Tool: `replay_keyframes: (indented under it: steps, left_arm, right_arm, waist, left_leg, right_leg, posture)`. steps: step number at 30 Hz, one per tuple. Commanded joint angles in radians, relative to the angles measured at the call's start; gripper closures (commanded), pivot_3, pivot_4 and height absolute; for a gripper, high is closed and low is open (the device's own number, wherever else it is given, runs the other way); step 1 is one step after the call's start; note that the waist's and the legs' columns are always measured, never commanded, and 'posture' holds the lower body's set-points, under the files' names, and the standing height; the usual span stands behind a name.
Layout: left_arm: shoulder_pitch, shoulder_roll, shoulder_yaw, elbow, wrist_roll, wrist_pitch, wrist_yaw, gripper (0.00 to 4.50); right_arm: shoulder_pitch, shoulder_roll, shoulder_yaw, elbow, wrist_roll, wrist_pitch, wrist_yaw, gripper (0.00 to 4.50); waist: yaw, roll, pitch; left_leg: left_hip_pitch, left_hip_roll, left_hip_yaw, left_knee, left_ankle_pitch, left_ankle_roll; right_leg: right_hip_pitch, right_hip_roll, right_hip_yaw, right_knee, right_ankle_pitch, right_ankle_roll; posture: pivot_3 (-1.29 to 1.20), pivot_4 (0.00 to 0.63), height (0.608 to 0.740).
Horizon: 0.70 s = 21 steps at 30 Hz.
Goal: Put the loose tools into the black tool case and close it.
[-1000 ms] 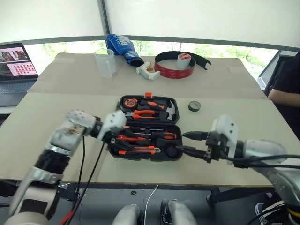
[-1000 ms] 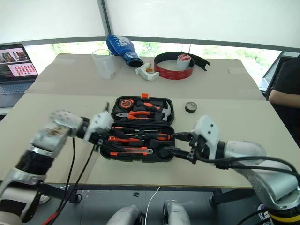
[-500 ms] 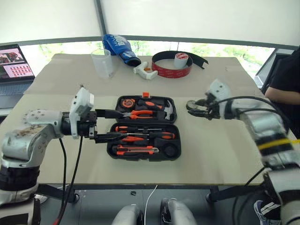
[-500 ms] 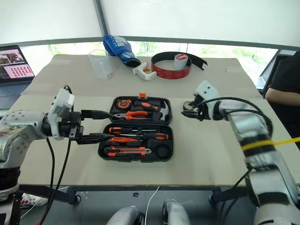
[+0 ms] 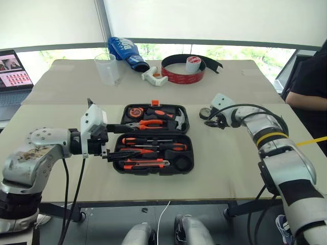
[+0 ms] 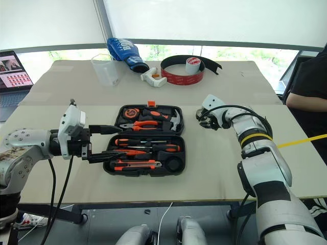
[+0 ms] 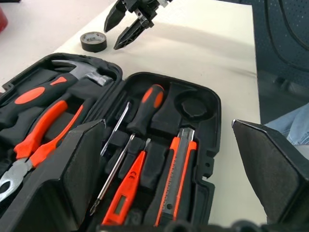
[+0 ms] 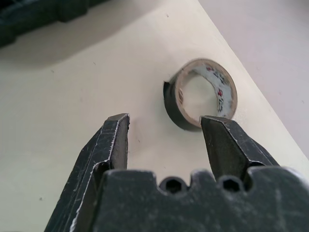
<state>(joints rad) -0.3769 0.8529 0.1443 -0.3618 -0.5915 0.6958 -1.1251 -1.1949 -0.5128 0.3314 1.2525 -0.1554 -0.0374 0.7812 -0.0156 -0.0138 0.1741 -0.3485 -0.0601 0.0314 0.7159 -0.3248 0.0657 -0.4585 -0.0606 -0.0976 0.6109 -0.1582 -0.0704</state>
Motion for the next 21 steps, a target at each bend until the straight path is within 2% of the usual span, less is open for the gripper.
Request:
replay_keyframes:
  steps: [1,10,11,14,15,18,21]
  left_arm:
    - [-0.008,0.02,0.026,-0.025,-0.015,-0.021,0.01,0.0]
    - [-0.035,0.025,0.013,-0.005,-0.013,-0.022,0.012,0.0]
    - [-0.036,0.025,0.011,-0.004,-0.012,-0.023,0.012,0.0]
    - [-0.039,0.025,0.007,-0.001,-0.009,-0.025,0.011,0.0]
    - [-0.039,0.026,0.006,0.0,-0.009,-0.025,0.011,0.0]
    - [-0.039,0.027,0.005,-0.001,-0.009,-0.026,0.01,0.0]
    - [-0.039,0.027,0.002,-0.001,-0.007,-0.027,0.009,0.0]
  right_arm:
    - [-0.037,0.022,-0.032,0.023,-0.026,-0.052,-0.042,1.2]
    - [-0.05,0.064,-0.054,0.059,-0.08,-0.088,-0.142,1.2]
    - [-0.05,0.066,-0.055,0.062,-0.086,-0.087,-0.155,2.21]
    - [-0.048,0.071,-0.057,0.072,-0.099,-0.084,-0.173,3.13]
    - [-0.046,0.072,-0.054,0.074,-0.106,-0.085,-0.178,3.6]
    - [-0.043,0.074,-0.057,0.079,-0.122,-0.084,-0.194,4.49]
    - [-0.043,0.074,-0.068,0.081,-0.123,-0.081,-0.198,4.49]
  waist:
    - [0.0,0.0,0.0]
    - [0.0,0.0,0.0]
    - [0.0,0.0,0.0]
    - [0.001,0.0,0.0]
    - [0.001,0.0,0.0]
    - [0.0,0.0,0.0]
    - [0.0,0.0,0.0]
  left_leg:
    - [0.001,0.0,0.0,-0.001,0.001,-0.001]
    - [0.002,0.002,0.0,-0.004,0.005,0.005]
    - [0.002,0.002,0.0,-0.004,0.005,0.005]
    - [0.001,0.002,0.0,-0.004,0.005,0.005]
    - [0.001,0.002,0.0,-0.004,0.005,0.005]
    - [0.001,0.002,0.0,-0.004,0.005,0.005]
    - [0.002,0.002,0.0,-0.004,0.005,0.005]
  right_leg:
    - [0.0,0.0,0.0,0.001,-0.001,-0.001]
    - [-0.001,0.001,0.0,0.002,-0.002,-0.004]
    - [-0.001,0.001,0.0,0.002,-0.002,-0.004]
    - [-0.001,0.001,0.0,0.002,-0.002,-0.004]
    - [-0.001,0.001,0.0,0.002,-0.002,-0.004]
    - [-0.001,0.001,0.0,0.002,-0.002,-0.004]
    - [-0.001,0.001,0.0,0.002,-0.002,-0.004]
  posture:
    - [0.0,0.15,0.73]
    - [0.0,0.15,0.73]
    - [0.0,0.15,0.73]
    - [0.0,0.15,0.73]
    - [0.0,0.15,0.73]
    - [0.0,0.15,0.73]
    - [0.0,0.15,0.73]
